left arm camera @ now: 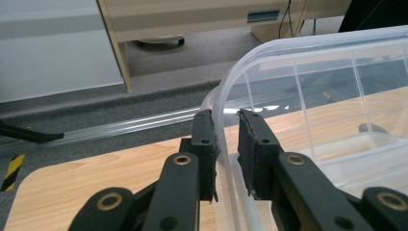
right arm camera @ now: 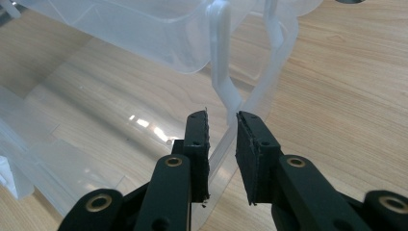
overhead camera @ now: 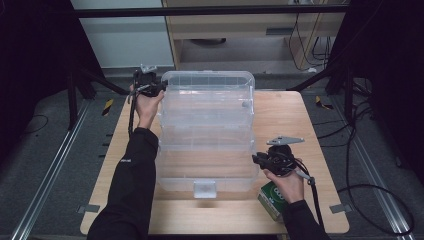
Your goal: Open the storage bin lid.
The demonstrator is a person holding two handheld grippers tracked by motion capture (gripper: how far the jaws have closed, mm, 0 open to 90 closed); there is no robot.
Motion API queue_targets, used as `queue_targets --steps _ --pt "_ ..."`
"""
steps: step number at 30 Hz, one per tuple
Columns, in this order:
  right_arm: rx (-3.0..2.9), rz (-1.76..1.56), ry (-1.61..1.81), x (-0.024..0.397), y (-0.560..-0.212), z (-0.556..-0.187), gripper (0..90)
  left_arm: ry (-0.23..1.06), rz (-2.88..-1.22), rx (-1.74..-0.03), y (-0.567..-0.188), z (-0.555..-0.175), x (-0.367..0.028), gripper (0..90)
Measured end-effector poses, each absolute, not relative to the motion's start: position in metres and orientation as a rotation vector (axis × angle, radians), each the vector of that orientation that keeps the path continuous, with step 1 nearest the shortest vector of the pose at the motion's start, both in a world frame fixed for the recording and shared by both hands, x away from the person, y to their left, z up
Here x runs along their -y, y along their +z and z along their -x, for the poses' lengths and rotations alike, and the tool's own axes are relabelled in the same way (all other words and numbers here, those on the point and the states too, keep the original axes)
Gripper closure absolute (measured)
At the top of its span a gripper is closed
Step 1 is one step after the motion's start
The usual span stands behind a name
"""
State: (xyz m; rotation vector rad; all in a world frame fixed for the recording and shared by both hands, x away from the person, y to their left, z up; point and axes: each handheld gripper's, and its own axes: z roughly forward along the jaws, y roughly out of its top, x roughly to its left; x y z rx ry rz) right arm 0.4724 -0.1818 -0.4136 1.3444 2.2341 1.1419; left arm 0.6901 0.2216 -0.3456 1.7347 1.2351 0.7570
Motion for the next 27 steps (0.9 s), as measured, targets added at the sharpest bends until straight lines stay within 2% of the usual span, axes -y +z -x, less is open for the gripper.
queue_targets --steps 3,5,12,22,27 --pt "-2.233 -1.346 1.137 0.181 -0.413 -0.472 74.7 0.76 -1.74 -1.232 -0.345 -0.69 -0.222 76.2" --pt "-2.233 -1.345 1.136 0.181 -0.413 -0.472 74.8 0.807 -1.751 -1.224 -0.343 -0.688 -0.223 76.1" --pt "-2.24 -1.358 1.152 0.182 -0.414 -0.473 73.9 0.799 -1.709 -1.209 -0.329 -0.668 -0.244 73.3" --pt "-2.247 -1.345 1.117 0.18 -0.412 -0.473 74.0 0.801 -1.736 -1.124 -0.321 -0.593 -0.269 65.6" --pt "-2.245 -1.352 1.119 0.18 -0.412 -0.473 74.0 0.787 -1.753 -1.099 -0.33 -0.557 -0.277 60.7"
